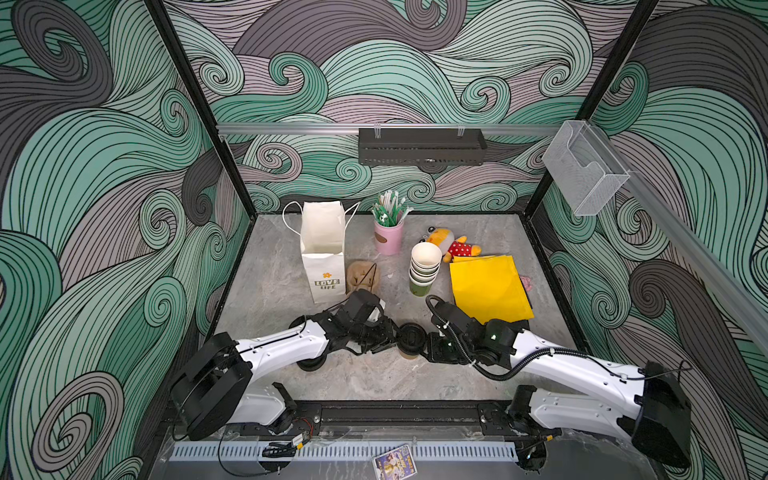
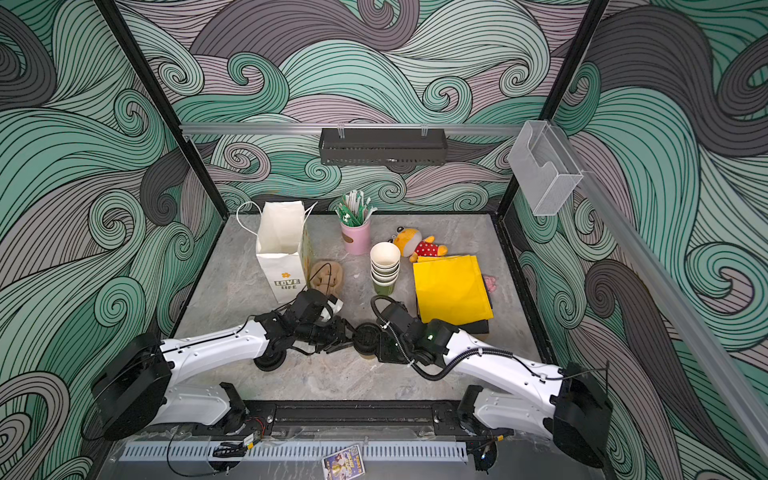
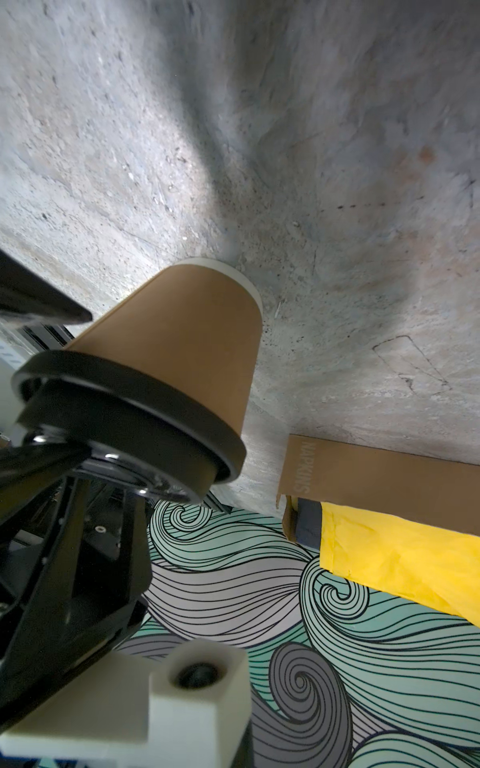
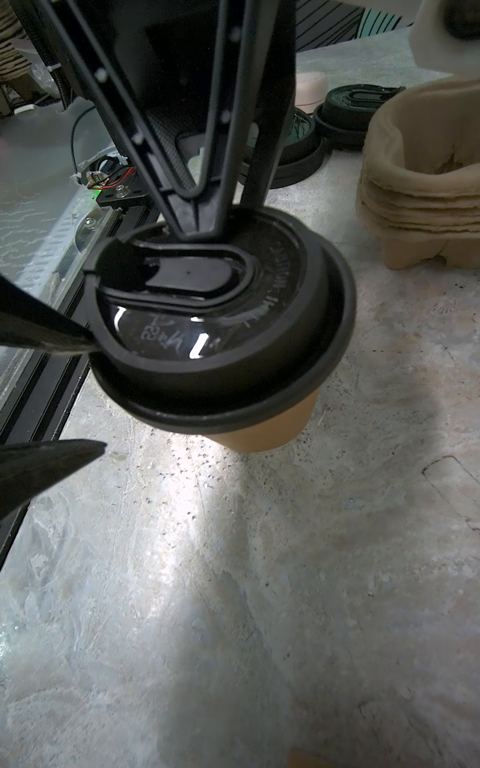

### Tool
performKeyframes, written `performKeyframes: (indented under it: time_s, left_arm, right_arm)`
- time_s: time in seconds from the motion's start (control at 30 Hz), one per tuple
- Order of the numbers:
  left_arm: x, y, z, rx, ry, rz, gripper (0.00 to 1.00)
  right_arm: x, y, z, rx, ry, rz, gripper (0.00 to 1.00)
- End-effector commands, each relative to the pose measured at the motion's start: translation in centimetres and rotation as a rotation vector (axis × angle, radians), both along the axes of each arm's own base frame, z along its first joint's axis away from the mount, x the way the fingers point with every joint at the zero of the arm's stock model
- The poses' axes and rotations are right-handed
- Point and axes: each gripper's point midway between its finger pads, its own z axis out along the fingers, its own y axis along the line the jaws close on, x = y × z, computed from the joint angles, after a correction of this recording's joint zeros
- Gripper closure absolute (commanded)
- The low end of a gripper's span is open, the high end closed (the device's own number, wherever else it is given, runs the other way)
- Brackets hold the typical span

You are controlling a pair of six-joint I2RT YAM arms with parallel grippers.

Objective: Pack the takeout coffee

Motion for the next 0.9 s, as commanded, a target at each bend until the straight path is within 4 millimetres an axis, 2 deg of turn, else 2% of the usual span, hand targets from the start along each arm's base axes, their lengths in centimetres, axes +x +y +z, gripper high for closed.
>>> performKeyframes:
  time_s: [0.0, 0.17, 0.27, 0.37, 0.5, 0.57, 0.73, 0.87]
  left_arm:
    - [-0.6, 1.0, -1.9, 0.094, 0.035, -0.001, 0.56]
    - [-0.6, 1.2, -2.1, 0.108, 0.036, 0.0, 0.56]
    - [-0.6, 1.2, -2.1, 0.11, 0.035, -0.001, 0.56]
    - [-0.6, 1.2, -2.1, 0.111, 0.035, 0.0, 0.56]
    - [-0.6, 1.1, -2.0, 0.11, 0.032, -0.003, 0.56]
    - [-0.6, 1.1, -2.0, 0.111, 0.032, -0.003, 0.57]
    - [-0.6, 1.1, -1.9, 0.11, 0.033, -0.003, 0.57]
    - [-0.6, 1.1, -2.0, 0.11, 0.034, -0.003, 0.57]
  right_arm:
    - [0.1, -2.8, -2.5, -0.159, 0.026, -0.068, 0.65]
    - [-0.4, -4.6, -4.2, -0.281, 0.064, -0.087, 0.7]
    - [-0.6, -4.9, -4.8, -0.31, 0.083, -0.081, 0.7]
    - [-0.4, -3.8, -4.1, -0.266, 0.074, -0.051, 0.7]
    - [-0.2, 0.2, -0.8, -0.051, -0.001, 0.039, 0.64]
    - [-0.2, 1.0, -0.1, 0.011, -0.012, 0.047, 0.6]
    - [-0.5, 1.4, -0.8, 0.046, 0.006, 0.041, 0.57]
    - [0.0, 2.0, -1.0, 0.074, -0.008, 0.022, 0.57]
